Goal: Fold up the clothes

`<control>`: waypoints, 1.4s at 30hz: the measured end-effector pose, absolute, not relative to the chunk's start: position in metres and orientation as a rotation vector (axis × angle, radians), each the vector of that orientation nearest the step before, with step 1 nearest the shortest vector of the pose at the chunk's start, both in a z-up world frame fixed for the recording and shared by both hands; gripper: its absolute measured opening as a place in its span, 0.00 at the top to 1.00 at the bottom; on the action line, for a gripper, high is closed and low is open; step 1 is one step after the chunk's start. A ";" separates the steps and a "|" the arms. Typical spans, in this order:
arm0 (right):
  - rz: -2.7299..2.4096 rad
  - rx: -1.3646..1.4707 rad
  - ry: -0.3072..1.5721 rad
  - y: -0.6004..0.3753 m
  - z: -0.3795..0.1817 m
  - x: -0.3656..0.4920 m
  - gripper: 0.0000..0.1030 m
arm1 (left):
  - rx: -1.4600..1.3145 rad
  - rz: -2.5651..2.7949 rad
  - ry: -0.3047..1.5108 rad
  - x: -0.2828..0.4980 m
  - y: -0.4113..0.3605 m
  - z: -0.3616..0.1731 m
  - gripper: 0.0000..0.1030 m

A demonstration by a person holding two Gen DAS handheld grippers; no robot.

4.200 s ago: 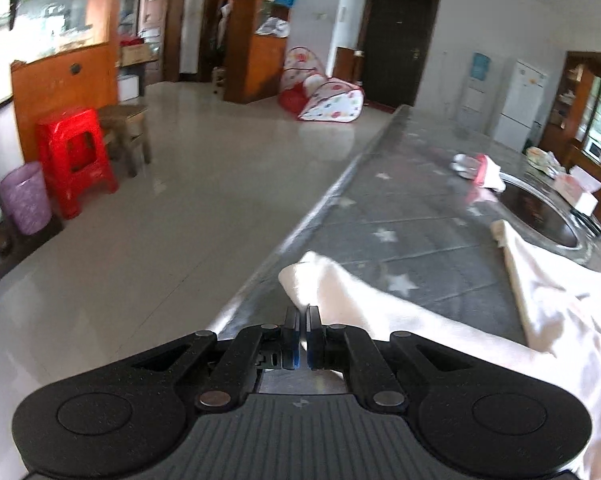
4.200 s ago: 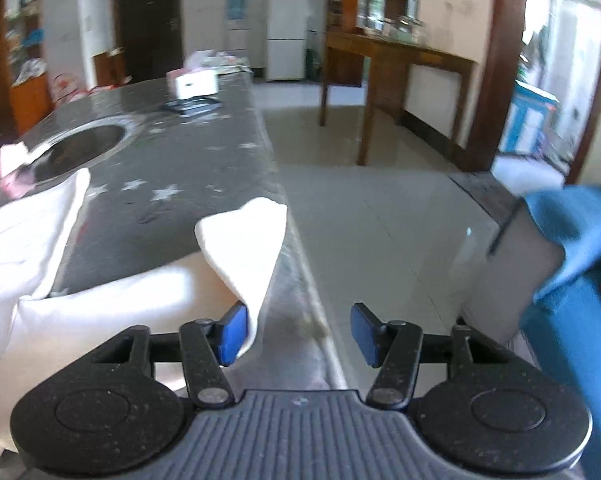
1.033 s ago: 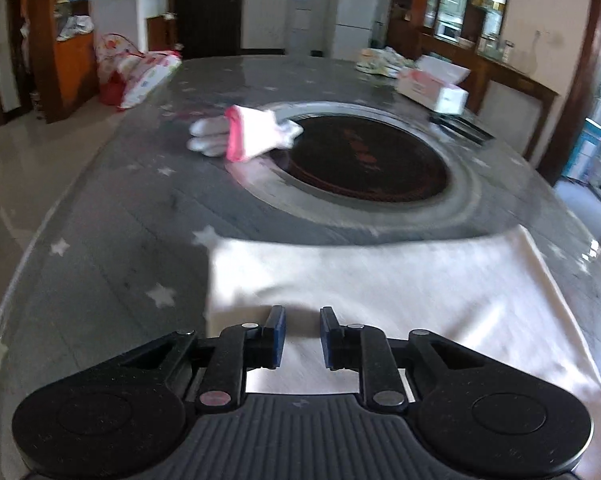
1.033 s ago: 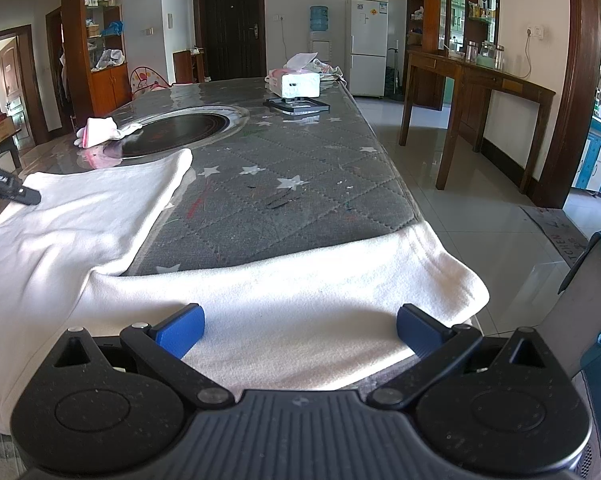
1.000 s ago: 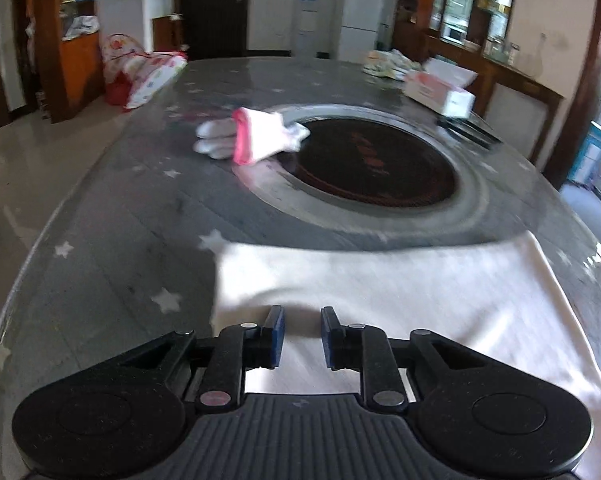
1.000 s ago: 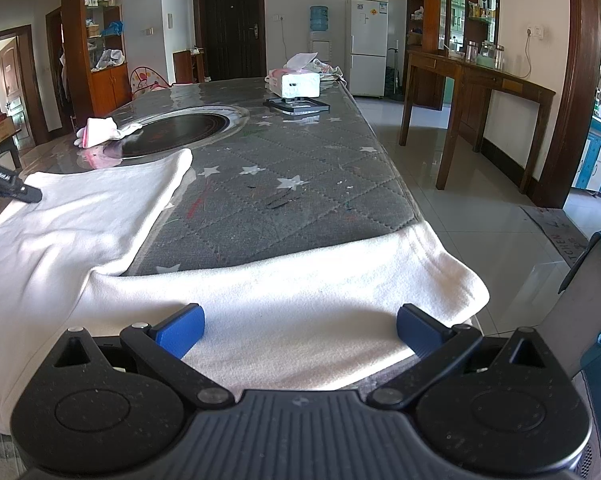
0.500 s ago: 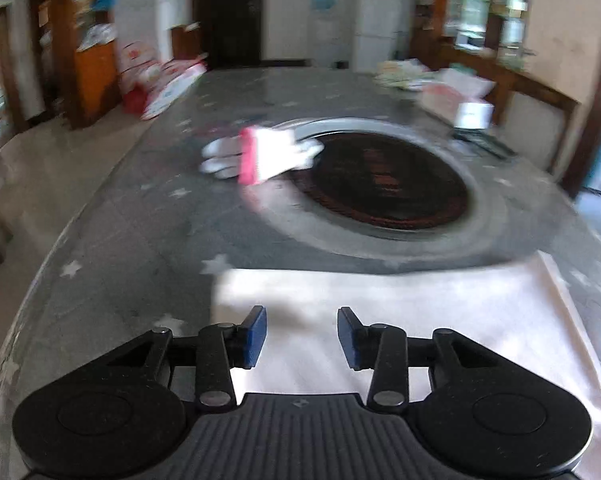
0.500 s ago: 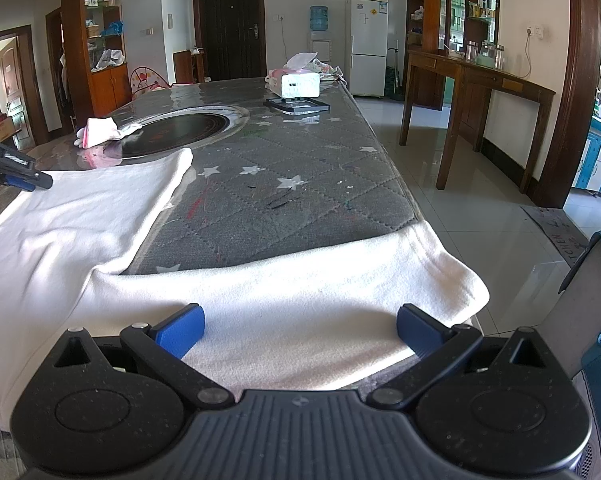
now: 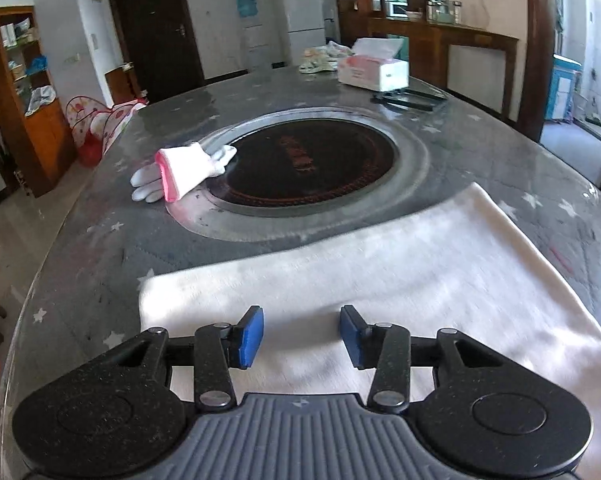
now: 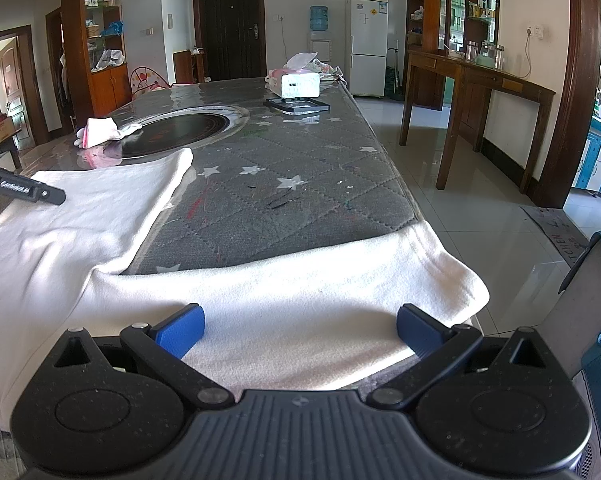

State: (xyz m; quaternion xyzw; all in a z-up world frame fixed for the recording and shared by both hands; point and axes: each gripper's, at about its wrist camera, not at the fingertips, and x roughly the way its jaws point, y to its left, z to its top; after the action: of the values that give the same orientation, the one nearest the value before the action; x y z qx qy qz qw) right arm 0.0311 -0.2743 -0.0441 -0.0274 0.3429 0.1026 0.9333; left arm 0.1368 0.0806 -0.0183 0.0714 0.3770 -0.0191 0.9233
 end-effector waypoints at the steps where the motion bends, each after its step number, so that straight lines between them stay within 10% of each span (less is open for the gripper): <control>1: 0.210 -0.056 0.702 -0.274 -0.044 0.031 0.00 | 0.140 -0.030 0.774 0.140 0.082 -0.018 0.54; 42: 0.207 -0.068 0.704 -0.272 -0.043 0.031 0.00 | 0.130 -0.168 0.771 0.034 0.075 0.002 0.47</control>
State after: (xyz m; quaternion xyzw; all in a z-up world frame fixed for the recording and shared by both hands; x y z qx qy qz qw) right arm 0.0312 -0.2715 -0.0426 -0.0333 0.3439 0.1012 0.9329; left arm 0.0337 0.0747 0.0023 0.0634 0.3753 -0.0818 0.9211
